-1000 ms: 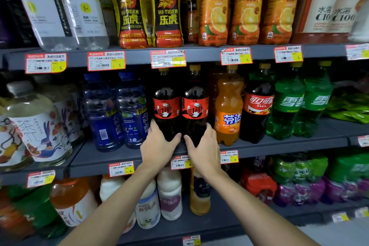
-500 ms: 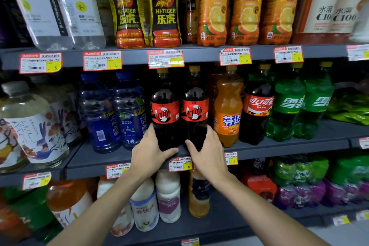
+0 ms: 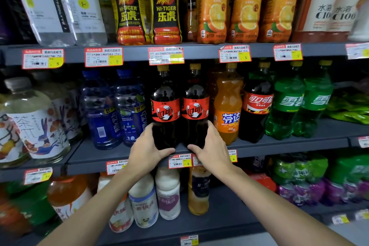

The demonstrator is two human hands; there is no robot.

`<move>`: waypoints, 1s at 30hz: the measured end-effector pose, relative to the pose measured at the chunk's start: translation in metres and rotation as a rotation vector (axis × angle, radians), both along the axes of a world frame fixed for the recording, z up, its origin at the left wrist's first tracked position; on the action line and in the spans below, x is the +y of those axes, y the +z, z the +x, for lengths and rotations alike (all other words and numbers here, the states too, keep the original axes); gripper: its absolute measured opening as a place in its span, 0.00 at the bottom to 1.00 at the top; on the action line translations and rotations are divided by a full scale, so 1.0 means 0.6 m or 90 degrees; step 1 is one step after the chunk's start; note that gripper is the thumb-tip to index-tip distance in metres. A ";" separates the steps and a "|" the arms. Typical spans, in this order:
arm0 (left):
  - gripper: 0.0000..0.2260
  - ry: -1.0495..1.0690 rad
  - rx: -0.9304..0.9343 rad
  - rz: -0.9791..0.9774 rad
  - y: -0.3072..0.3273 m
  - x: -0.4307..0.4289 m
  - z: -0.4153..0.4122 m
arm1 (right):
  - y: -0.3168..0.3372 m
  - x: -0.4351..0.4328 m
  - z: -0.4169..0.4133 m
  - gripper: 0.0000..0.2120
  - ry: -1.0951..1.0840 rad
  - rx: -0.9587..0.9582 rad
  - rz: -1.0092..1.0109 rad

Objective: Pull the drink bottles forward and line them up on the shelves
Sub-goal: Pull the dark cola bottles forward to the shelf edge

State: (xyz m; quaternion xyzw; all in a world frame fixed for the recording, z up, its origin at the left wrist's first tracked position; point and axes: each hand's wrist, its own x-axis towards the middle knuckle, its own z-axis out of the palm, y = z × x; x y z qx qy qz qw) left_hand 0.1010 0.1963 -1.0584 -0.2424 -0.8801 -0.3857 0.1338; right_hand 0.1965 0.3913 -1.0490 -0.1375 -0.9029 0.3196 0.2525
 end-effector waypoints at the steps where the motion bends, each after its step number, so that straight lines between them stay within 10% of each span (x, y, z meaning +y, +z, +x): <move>1: 0.45 -0.004 0.000 0.002 -0.001 -0.002 -0.001 | -0.001 0.006 0.002 0.45 0.019 -0.004 0.012; 30: 0.47 -0.056 -0.021 -0.085 0.014 -0.018 -0.016 | -0.001 0.022 0.010 0.48 0.105 -0.031 0.025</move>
